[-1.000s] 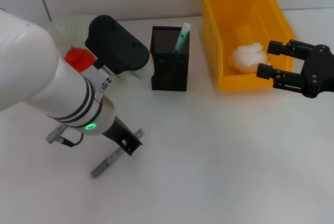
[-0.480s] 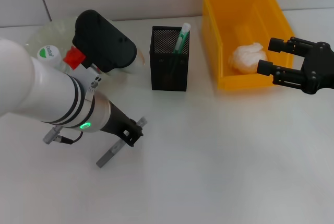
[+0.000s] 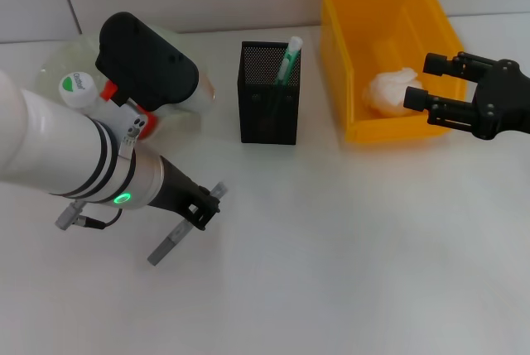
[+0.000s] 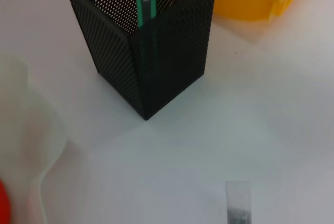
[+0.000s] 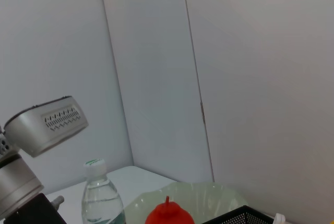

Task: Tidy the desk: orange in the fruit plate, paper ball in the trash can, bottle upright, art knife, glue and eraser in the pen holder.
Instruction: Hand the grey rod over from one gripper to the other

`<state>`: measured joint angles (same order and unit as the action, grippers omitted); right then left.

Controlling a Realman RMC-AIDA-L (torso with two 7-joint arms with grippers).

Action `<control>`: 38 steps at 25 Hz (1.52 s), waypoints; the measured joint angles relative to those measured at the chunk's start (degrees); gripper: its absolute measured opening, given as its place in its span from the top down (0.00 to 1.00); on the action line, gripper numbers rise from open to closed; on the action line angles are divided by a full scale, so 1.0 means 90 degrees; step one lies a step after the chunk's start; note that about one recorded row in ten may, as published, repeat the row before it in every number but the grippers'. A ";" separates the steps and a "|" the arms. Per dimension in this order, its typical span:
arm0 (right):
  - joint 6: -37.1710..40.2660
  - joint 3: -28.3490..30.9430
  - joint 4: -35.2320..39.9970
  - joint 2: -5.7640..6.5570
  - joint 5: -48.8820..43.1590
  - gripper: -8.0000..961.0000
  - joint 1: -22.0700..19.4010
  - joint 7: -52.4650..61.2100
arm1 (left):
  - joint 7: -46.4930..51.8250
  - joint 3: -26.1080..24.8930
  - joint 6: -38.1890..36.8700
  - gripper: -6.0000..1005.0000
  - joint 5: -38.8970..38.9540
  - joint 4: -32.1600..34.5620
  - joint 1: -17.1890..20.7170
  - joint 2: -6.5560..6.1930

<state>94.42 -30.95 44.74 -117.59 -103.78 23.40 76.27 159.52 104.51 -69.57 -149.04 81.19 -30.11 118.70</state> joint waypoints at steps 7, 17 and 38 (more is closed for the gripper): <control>-0.0112 -0.0016 -0.0010 0.0000 -0.0002 0.25 0.0026 0.0010 | -0.0044 -0.0078 -0.0109 0.88 -0.0001 0.0510 0.0143 -0.0014; -0.0160 -0.0023 -0.0010 0.0000 -0.0002 0.25 0.0068 0.0031 | -0.0114 -0.0099 -0.0231 0.88 0.0023 0.0982 0.0203 0.0006; -0.0177 -0.0027 -0.0034 -0.0001 -0.0002 0.25 0.0066 0.0030 | -0.0540 -0.0116 0.0801 0.87 0.0882 0.1275 0.0321 0.0001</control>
<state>92.83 -31.20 44.43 -117.60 -103.80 23.99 76.54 154.66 103.46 -62.37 -141.10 92.66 -27.21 118.71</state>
